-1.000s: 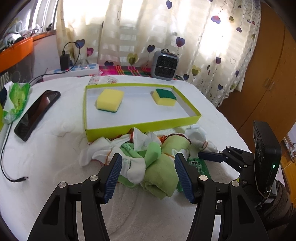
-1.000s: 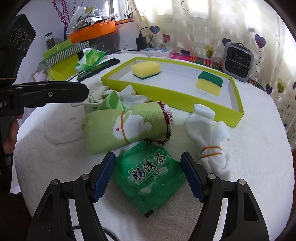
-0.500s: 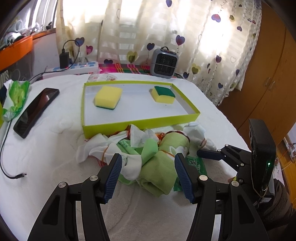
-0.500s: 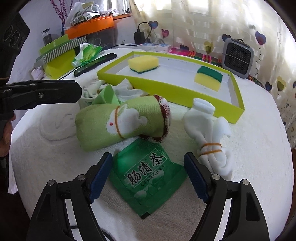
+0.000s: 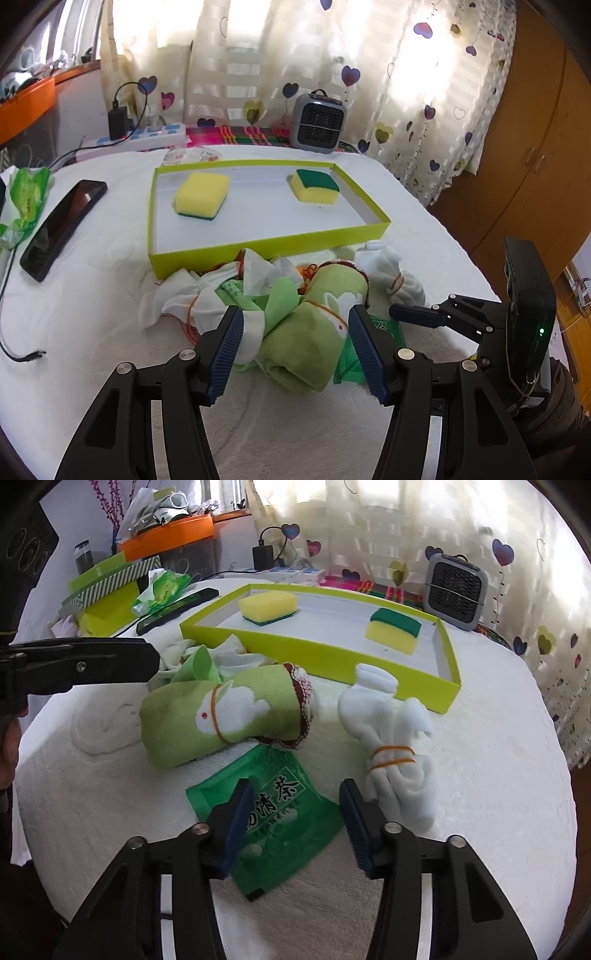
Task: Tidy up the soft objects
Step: 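Grasp the green tea packet with the right tool while the left tool approaches the towel roll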
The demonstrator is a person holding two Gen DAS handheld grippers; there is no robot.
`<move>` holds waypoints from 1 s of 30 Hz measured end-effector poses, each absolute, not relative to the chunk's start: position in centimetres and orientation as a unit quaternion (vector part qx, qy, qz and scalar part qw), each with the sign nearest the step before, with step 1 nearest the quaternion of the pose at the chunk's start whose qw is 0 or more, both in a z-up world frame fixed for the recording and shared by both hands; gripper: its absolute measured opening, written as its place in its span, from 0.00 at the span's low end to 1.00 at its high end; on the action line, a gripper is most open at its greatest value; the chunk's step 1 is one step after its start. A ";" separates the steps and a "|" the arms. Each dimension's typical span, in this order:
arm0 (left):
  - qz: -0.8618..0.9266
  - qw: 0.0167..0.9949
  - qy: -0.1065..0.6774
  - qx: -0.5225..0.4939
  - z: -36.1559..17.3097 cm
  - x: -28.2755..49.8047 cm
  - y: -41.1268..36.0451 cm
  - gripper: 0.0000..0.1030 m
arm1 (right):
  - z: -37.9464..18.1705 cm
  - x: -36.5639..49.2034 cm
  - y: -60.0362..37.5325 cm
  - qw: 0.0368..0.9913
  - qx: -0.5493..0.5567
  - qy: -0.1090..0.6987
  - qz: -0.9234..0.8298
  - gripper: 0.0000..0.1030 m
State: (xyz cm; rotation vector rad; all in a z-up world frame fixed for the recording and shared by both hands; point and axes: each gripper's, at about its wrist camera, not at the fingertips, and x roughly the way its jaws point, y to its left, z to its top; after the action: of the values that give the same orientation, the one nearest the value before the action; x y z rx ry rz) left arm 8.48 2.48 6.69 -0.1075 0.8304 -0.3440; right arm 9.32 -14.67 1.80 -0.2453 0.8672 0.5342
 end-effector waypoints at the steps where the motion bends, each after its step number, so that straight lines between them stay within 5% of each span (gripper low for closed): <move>1: -0.166 0.899 0.402 -0.051 6.7 8.5 2.4 0.57 | 1.8 9.2 -14.7 0.866 -0.117 0.413 0.257 0.46; 6: -0.169 0.899 0.401 -0.050 6.7 8.4 2.3 0.57 | 1.9 9.9 -15.7 0.857 -0.079 0.420 0.287 0.47; 8: -0.168 0.899 0.401 -0.050 6.7 8.4 2.3 0.57 | 1.7 10.8 -16.3 0.851 -0.050 0.430 0.297 0.59; 11: -0.169 0.899 0.401 -0.051 6.7 8.4 2.3 0.57 | 1.8 11.2 -16.1 0.844 -0.036 0.432 0.317 0.66; 21: -0.175 0.895 0.406 -0.051 6.5 8.5 2.0 0.57 | 1.3 8.2 -13.6 0.831 -0.160 0.419 0.329 0.68; 30: -0.174 0.895 0.407 -0.053 6.6 8.5 2.0 0.57 | 1.1 7.8 -13.2 0.840 -0.162 0.415 0.310 0.67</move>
State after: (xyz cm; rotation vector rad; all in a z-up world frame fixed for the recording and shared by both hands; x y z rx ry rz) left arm 8.54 2.00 6.57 -0.1093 0.8446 -0.3612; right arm 7.85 -13.23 1.14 -0.3432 0.8778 0.6561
